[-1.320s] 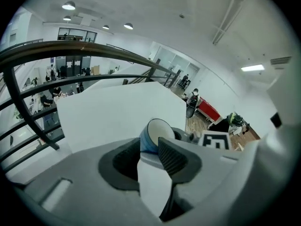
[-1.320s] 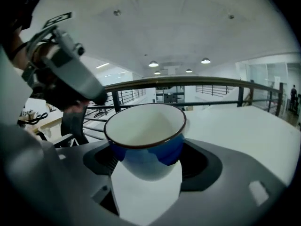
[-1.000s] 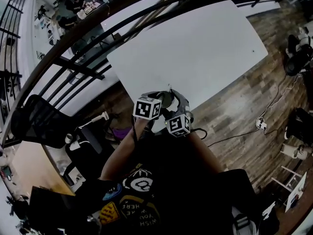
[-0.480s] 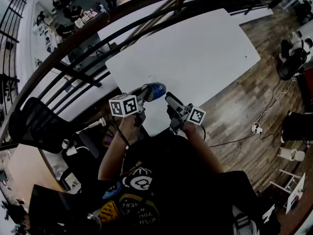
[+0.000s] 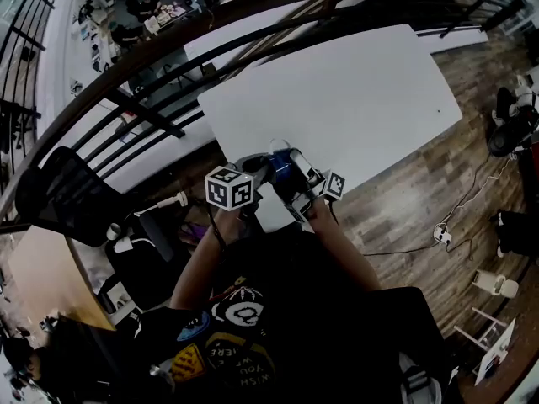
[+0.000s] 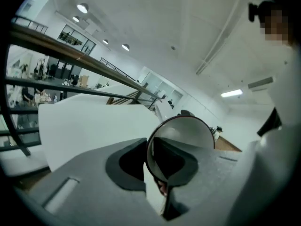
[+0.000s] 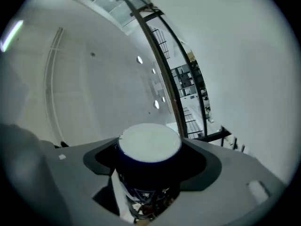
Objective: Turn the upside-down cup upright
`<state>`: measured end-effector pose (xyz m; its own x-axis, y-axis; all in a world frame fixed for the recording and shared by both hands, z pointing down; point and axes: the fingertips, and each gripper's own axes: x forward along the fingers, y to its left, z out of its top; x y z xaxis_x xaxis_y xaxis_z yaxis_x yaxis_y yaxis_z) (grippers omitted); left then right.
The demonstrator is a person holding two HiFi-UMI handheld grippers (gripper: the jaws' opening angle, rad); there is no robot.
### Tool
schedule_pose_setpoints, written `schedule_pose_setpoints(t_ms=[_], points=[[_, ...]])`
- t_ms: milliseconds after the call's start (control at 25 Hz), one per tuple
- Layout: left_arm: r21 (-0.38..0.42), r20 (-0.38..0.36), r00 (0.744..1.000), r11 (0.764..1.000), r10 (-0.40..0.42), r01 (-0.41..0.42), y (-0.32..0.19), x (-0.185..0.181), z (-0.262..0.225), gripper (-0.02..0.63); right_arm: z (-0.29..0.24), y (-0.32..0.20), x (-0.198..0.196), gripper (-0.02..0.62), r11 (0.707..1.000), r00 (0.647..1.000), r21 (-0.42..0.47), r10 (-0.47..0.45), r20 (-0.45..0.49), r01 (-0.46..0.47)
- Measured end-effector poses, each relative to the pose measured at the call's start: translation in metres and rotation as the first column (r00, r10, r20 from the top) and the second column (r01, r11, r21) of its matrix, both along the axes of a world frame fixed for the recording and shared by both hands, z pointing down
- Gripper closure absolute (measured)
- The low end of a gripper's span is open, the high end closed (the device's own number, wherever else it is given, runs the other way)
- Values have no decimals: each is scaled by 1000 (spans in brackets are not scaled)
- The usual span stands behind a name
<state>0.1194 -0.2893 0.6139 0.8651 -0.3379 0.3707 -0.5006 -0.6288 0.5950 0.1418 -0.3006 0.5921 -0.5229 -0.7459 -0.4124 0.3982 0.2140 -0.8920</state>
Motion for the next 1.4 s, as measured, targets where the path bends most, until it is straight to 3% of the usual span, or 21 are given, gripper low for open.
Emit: schedule_pose_setpoints(t_ms=[80, 160, 200, 240, 280, 360, 480, 520, 560, 600, 680, 880, 960, 1080, 1240, 1320, 1400], points=[[25, 105, 994, 999, -30, 28, -3, -17, 14, 541, 17, -7, 4, 218, 999, 988, -11, 30, -152, -32], [-5, 180, 977, 994, -110, 112, -4, -44, 32, 540, 41, -17, 17, 219, 997, 939, -18, 67, -337, -77], [-33, 205, 967, 987, -149, 160, -2, -57, 42, 541, 56, -22, 24, 219, 997, 886, -9, 69, -459, -82], [-59, 223, 958, 978, -182, 200, 1, -69, 50, 543, 72, -27, 29, 219, 998, 803, 1, 56, -594, -69], [-77, 235, 949, 970, -208, 232, 6, -79, 56, 582, 90, -32, 33, 219, 999, 692, 5, 32, -721, -41], [-92, 257, 935, 957, -244, 275, 14, -99, 64, 603, 127, -42, 32, 219, 999, 405, 12, -10, -914, 51], [-101, 303, 914, 944, -271, 314, 29, -126, 72, 603, 172, -56, 23, 219, 980, -61, 28, 41, -997, 199], [-106, 315, 909, 942, -273, 319, 35, -132, 73, 603, 183, -60, 21, 219, 971, -183, 37, 81, -980, 235], [-109, 325, 906, 941, -272, 322, 40, -137, 74, 603, 191, -64, 20, 219, 964, -272, 47, 121, -955, 262], [-109, 332, 903, 940, -271, 322, 45, -141, 74, 603, 198, -69, 17, 219, 957, -324, 59, 154, -934, 284], [-107, 341, 901, 941, -270, 322, 50, -147, 73, 602, 206, -76, 10, 218, 943, -345, 85, 200, -917, 322], [-127, 330, 918, 954, -218, 272, 53, -144, 82, 602, 211, -80, 1, 215, 923, -314, 51, 180, -932, 380], [-121, 316, 930, 964, -188, 236, 50, -136, 81, 603, 200, -72, 11, 215, 943, -280, 67, 164, -946, 326], [-99, 286, 947, 979, -145, 180, 44, -122, 76, 603, 181, -42, 35, 215, 979, -202, 84, 121, -972, 184], [-102, 241, 968, 990, -67, 94, 47, -107, 75, 602, 171, 38, 37, 241, 998, -115, 27, 34, -993, 62], [-113, 219, 976, 993, -17, 42, 56, -97, 75, 602, 166, 86, 26, 328, 1000, -73, -17, -16, -997, 12], [-115, 218, 975, 993, 37, -13, 66, -87, 79, 603, 161, 122, 17, 594, 999, -74, -41, -42, -996, -9]])
